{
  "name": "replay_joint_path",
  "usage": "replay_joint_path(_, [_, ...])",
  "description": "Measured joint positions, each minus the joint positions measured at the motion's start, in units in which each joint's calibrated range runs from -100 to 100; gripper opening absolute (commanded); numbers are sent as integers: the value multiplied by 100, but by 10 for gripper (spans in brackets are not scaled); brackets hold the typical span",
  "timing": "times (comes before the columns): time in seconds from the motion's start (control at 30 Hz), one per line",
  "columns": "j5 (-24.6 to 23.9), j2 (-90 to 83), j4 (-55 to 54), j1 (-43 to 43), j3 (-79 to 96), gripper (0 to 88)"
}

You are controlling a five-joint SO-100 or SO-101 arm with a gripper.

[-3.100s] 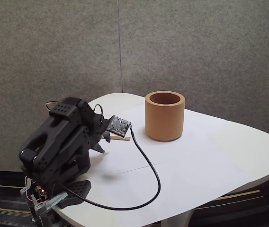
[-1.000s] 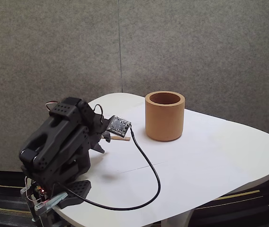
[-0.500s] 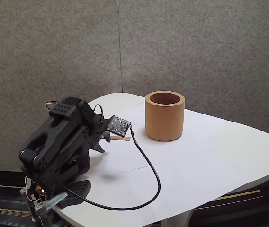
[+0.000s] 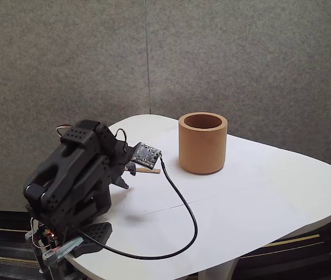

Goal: Grab the pen and put it in the pen holder.

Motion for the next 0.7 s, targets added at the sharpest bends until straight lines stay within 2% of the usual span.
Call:
replay_joint_path(0.27, [0, -8, -51, 0, 99, 171])
replay_joint_path(0.5, [0, -8, -1136, 59, 280, 171])
replay_joint_path(0.7, [0, -8, -1407, 29, -208, 171])
